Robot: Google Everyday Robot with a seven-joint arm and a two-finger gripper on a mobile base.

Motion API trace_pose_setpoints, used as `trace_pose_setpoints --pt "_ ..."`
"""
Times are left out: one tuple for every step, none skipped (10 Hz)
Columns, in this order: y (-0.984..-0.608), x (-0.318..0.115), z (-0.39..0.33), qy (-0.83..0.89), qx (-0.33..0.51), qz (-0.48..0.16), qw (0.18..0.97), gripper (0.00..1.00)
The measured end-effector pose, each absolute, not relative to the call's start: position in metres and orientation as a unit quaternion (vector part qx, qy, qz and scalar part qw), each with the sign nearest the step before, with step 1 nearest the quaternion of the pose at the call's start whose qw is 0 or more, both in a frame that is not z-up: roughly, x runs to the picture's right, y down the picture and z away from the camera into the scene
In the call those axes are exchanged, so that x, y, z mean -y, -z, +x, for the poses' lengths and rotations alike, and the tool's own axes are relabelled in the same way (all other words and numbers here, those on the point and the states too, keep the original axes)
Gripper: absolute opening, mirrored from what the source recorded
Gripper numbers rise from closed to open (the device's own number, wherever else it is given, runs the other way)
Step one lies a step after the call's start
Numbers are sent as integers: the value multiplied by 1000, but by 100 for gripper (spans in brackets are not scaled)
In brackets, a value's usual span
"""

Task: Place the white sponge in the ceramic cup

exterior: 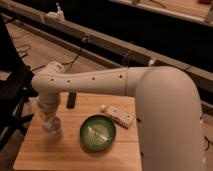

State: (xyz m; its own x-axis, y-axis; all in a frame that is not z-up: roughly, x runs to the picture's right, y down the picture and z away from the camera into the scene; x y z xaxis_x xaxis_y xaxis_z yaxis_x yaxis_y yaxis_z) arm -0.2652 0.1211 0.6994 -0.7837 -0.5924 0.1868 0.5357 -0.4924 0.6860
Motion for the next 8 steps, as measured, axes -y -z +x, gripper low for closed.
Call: trace_pose_setpoints --pt "-704 -123 -263 861 386 33 329 0" --pt "-706 -124 -261 860 388 30 330 0" --pt "-710 -130 -259 858 393 25 330 0" --pt "-712 -134 -258 856 397 21 330 2" --pt "-715 -141 -257 854 403 16 329 10" --pt "-717 -147 -256 852 409 11 327 20" --pt "-718 -150 -258 851 412 9 326 30" --pt "-718 -150 -259 850 413 8 325 40"
